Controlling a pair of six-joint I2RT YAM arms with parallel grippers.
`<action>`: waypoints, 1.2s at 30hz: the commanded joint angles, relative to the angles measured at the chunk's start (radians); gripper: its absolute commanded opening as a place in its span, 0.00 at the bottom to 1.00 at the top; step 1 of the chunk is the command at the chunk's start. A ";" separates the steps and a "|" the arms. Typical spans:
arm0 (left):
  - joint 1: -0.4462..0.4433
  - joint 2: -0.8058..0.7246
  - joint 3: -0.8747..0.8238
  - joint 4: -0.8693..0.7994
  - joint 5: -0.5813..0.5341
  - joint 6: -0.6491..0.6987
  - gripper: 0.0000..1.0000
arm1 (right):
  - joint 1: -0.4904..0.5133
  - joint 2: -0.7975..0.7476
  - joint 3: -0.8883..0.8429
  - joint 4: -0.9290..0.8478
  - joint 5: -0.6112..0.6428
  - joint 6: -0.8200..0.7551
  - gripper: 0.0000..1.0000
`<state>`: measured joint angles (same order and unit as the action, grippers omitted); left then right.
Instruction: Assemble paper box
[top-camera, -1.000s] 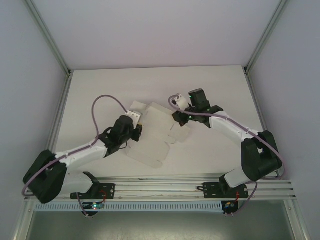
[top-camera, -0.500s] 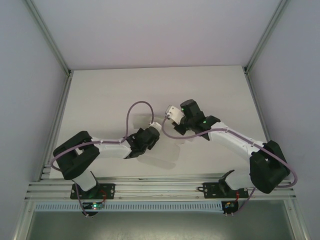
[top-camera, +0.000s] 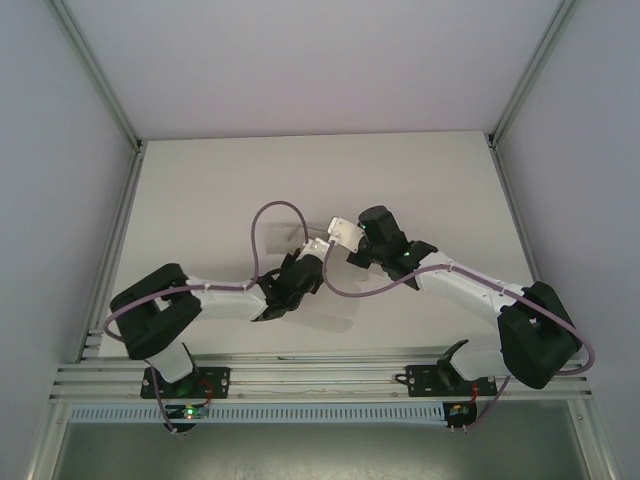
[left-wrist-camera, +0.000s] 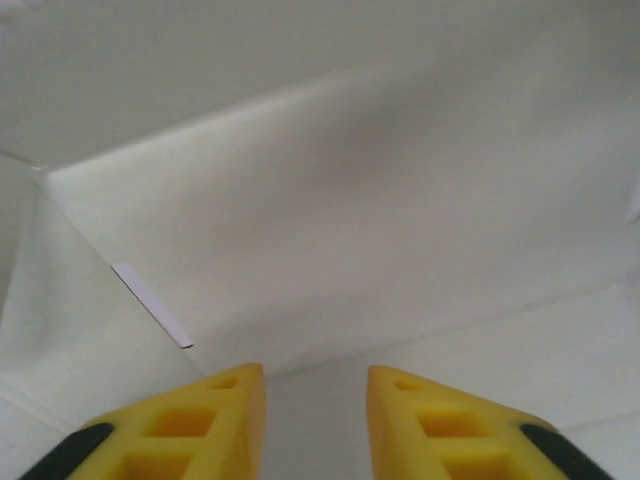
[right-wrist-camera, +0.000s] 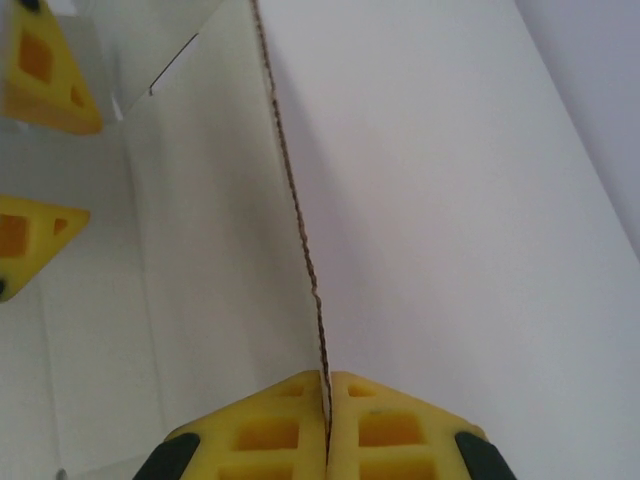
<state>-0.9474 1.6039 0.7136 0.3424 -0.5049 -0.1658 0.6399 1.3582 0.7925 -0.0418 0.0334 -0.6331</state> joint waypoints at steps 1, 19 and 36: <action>-0.014 -0.087 -0.008 -0.054 -0.019 -0.042 0.46 | 0.013 0.001 -0.020 0.069 -0.016 -0.031 0.00; 0.141 -0.707 -0.106 -0.586 -0.090 -0.321 1.00 | 0.024 0.075 -0.060 0.281 0.085 -0.169 0.00; 0.686 -0.467 -0.082 -0.575 0.282 -0.523 1.00 | 0.120 0.163 -0.307 0.914 0.191 -0.516 0.00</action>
<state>-0.3096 1.0897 0.6109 -0.2932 -0.3099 -0.6498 0.7444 1.5139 0.5121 0.7280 0.2024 -1.0763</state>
